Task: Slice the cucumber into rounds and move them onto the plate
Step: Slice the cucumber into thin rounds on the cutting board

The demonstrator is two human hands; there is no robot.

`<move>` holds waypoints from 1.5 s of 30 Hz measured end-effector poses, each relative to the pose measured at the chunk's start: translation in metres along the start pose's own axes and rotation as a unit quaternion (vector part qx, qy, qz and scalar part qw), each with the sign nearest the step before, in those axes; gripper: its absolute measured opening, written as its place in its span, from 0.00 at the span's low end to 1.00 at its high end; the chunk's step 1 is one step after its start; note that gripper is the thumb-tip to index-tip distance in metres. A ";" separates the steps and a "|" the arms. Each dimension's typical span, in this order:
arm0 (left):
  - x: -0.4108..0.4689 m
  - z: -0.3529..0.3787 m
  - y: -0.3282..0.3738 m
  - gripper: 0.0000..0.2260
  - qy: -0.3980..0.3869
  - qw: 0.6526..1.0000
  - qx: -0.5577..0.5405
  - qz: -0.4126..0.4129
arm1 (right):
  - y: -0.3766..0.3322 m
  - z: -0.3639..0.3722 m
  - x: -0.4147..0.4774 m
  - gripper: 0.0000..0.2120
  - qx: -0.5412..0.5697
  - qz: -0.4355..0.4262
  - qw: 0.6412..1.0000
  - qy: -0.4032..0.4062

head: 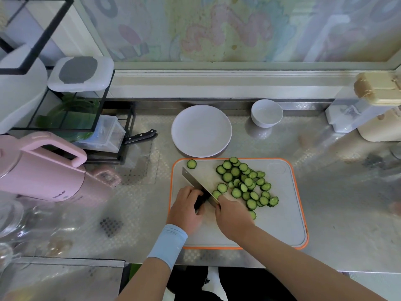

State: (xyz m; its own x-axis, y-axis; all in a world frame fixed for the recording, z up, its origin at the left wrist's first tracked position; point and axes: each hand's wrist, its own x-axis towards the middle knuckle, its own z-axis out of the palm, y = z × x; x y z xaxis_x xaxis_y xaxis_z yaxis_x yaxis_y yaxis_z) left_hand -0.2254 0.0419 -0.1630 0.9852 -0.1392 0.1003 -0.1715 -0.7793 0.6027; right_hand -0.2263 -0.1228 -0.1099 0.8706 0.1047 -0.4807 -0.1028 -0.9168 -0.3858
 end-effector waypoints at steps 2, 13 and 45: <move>-0.001 -0.002 -0.002 0.12 -0.009 1.000 0.003 0.007 | -0.001 -0.001 0.000 0.08 -0.002 -0.001 1.000 -0.005; 0.000 -0.003 -0.002 0.11 0.003 1.000 -0.004 -0.001 | -0.010 -0.023 -0.017 0.09 -0.032 -0.023 0.999 0.024; 0.003 -0.002 -0.008 0.09 -0.002 0.999 -0.043 -0.014 | -0.017 -0.022 -0.014 0.04 -0.046 0.012 0.999 -0.022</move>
State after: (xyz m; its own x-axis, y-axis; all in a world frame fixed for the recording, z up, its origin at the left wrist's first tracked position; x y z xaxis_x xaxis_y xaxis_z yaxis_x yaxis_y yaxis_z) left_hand -0.2213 0.0487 -0.1661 0.9896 -0.1202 0.0796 -0.1424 -0.7272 0.6715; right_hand -0.2265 -0.1176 -0.0793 0.8465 0.0979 -0.5233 -0.0762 -0.9506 -0.3010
